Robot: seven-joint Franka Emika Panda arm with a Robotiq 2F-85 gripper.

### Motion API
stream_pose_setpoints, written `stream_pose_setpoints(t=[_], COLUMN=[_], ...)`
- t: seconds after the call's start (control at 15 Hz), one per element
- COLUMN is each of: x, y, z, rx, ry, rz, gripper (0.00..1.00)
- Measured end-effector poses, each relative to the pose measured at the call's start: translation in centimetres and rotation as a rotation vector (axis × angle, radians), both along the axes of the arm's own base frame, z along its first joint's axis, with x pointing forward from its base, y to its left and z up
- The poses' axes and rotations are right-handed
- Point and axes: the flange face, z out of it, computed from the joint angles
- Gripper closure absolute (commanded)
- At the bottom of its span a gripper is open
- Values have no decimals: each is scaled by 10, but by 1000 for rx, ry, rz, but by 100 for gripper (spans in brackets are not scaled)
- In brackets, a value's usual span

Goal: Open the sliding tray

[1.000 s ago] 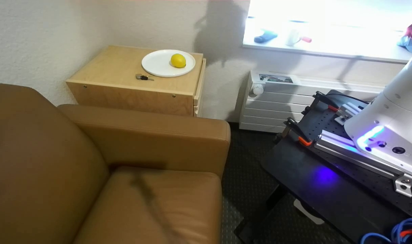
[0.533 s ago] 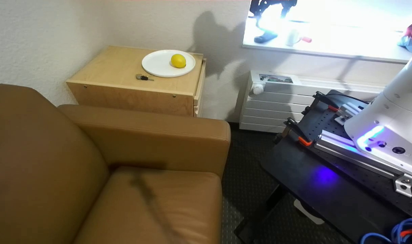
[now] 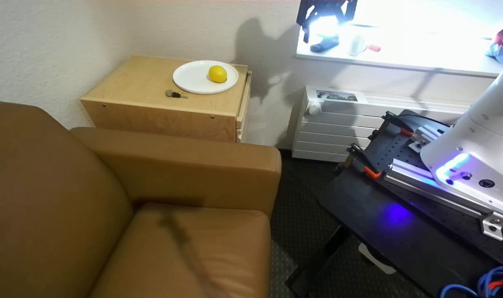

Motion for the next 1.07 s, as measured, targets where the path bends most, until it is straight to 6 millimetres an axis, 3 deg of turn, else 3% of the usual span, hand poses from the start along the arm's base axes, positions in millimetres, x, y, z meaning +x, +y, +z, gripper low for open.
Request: stream_pose_setpoints(t=[0.47, 0.6, 0.87, 1.07], x=[7, 10, 11, 18], y=[33, 39, 37, 41], z=[-82, -91, -90, -103], rx=[115, 124, 108, 109], ry=[124, 141, 134, 84], rz=[-57, -56, -58, -164], gripper=[0, 0, 0, 0])
